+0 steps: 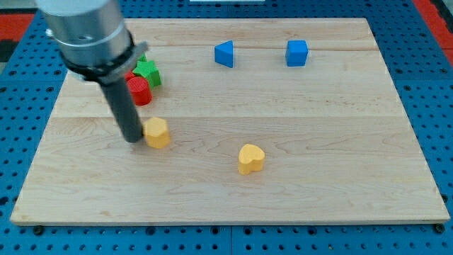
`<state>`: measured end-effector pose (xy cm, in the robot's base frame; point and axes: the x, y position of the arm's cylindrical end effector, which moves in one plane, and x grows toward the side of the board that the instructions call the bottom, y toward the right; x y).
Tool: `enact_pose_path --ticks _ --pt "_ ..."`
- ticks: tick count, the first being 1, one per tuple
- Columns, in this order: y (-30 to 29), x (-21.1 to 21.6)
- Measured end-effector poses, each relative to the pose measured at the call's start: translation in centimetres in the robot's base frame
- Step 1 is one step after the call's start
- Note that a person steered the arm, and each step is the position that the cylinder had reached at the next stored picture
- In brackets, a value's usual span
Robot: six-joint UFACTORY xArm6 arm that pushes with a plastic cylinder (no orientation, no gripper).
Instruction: Slide yellow hexagon to blue triangle
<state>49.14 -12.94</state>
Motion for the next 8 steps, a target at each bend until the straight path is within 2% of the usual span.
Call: enact_pose_path --ticks 3,4,5,7,8 --pt "7.2 2.5" --pt "11.3 0.0" --pt "11.3 0.6" --pt "5.6 3.1" --pt "3.7 2.8"
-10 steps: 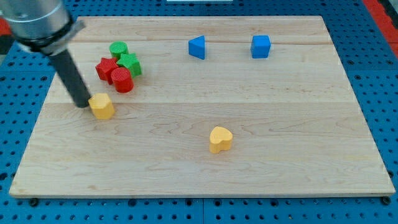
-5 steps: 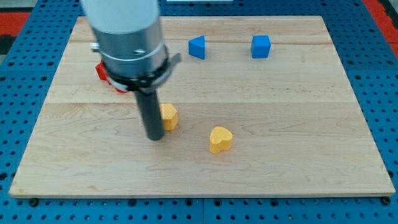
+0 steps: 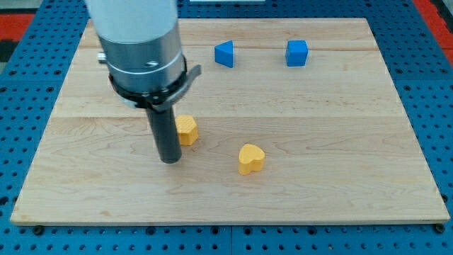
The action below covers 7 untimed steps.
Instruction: Slide yellow hexagon to blue triangle
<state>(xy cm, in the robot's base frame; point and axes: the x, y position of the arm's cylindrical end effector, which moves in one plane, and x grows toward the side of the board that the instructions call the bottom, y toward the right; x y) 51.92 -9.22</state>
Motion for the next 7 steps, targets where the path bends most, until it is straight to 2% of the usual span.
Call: enact_pose_path --ticks 2,4,5,6,7 --pt "2.7 -3.8" --pt "2.9 -7.2" --pt "3.2 -10.2" --pt "5.6 -11.4" --pt "6.3 -15.0"
